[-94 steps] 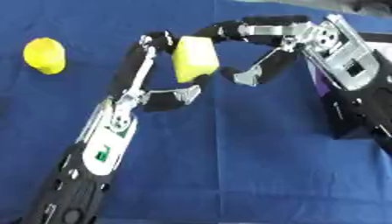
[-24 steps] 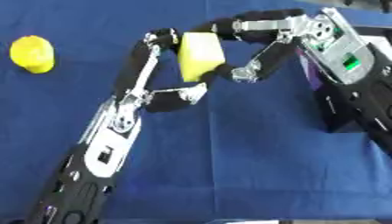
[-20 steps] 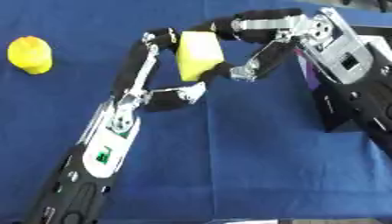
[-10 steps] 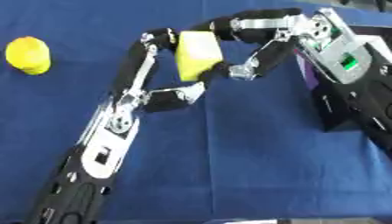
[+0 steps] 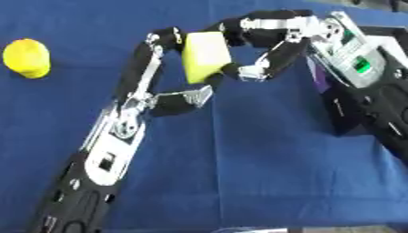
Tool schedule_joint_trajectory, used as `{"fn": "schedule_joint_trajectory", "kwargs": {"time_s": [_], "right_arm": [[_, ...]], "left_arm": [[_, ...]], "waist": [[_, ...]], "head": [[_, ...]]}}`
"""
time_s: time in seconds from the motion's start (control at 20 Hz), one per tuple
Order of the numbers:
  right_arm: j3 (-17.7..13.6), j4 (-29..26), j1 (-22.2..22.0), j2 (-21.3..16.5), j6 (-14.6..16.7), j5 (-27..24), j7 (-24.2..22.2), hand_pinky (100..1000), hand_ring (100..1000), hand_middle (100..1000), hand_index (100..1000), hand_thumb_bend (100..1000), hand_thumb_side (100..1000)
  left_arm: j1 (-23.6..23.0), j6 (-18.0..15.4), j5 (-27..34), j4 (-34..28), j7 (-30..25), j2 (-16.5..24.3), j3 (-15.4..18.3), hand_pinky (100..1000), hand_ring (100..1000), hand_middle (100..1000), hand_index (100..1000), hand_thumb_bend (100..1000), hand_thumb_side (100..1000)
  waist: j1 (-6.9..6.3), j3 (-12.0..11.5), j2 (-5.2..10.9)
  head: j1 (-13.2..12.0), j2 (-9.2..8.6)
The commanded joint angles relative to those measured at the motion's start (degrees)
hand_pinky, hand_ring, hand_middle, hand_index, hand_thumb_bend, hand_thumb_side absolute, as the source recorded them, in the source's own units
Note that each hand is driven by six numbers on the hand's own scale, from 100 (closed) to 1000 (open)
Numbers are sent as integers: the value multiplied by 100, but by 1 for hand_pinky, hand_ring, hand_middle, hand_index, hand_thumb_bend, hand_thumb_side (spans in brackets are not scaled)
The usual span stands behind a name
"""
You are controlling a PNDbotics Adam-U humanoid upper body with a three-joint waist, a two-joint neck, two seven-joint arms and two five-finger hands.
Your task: Pick up the objects with one hand, pass them to the other hand, and then place them into the box on the other side of the table.
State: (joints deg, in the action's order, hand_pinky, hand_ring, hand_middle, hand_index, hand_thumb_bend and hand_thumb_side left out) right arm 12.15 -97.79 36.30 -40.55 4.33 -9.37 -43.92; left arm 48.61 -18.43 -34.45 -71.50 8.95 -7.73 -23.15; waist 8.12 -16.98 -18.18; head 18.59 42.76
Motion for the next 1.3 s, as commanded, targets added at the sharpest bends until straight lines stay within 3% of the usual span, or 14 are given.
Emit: {"fn": "schedule_joint_trajectory", "kwargs": {"time_s": [0.05,0.45,0.85,1.3], "right_arm": [[-74,-43,101,-125,-25,-70,72,859,1000,701,846,100,347],[-80,-23,101,-124,-9,-110,137,828,1000,652,803,100,331],[-100,-5,88,-139,-8,-111,240,817,1000,645,797,100,319],[-115,11,66,-151,13,-63,331,813,1000,641,793,100,309]], "left_arm": [[64,-29,-52,-76,41,-105,-74,748,526,537,564,100,214],[52,-41,-67,-43,136,-112,-62,757,541,556,621,100,305],[41,-74,-180,29,253,-102,-49,786,591,616,731,356,458],[27,-111,-306,93,501,-104,-12,790,613,644,777,466,468]], "waist": [[-41,9,45],[-41,6,45],[-42,3,58],[-38,4,64]], "head": [[16,16],[-46,-17],[-39,-5],[-40,-3]]}}
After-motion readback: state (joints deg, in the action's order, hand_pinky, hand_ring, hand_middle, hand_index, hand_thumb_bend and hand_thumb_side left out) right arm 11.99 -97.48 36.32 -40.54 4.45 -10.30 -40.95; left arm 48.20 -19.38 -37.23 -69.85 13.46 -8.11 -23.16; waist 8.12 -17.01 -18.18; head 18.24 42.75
